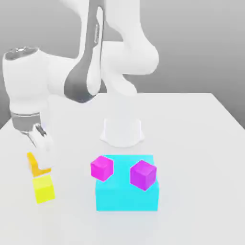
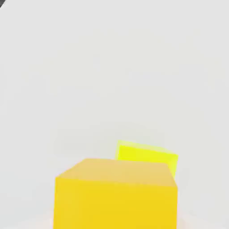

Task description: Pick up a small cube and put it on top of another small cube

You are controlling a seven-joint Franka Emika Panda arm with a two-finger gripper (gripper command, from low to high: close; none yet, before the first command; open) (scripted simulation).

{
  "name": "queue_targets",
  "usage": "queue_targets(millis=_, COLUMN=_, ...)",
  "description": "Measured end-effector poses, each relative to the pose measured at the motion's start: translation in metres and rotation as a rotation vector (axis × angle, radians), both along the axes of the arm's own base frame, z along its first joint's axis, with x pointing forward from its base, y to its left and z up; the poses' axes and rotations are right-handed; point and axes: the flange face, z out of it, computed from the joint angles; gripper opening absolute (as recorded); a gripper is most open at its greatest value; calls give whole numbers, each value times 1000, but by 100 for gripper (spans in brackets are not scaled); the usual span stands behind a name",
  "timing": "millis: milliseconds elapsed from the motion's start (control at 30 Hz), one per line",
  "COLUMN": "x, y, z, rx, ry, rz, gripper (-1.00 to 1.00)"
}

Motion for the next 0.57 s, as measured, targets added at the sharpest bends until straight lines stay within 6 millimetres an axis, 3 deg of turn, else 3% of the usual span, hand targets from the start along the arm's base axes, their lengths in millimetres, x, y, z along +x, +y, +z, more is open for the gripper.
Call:
queue_targets(millis=267, x=-2, y=0, z=-57, rx=5, ry=-1, rz=-16, gripper=-100)
queue_targets(millis=300, x=-3, y=0, z=-61, rx=4, ry=-1, rz=-17, gripper=100)
queue_targets(millis=500, x=-3, y=0, z=-64, rx=4, ry=0, rz=-17, gripper=100)
queue_targets(millis=567, x=-2, y=0, z=-54, rx=5, ry=-2, rz=-16, gripper=100)
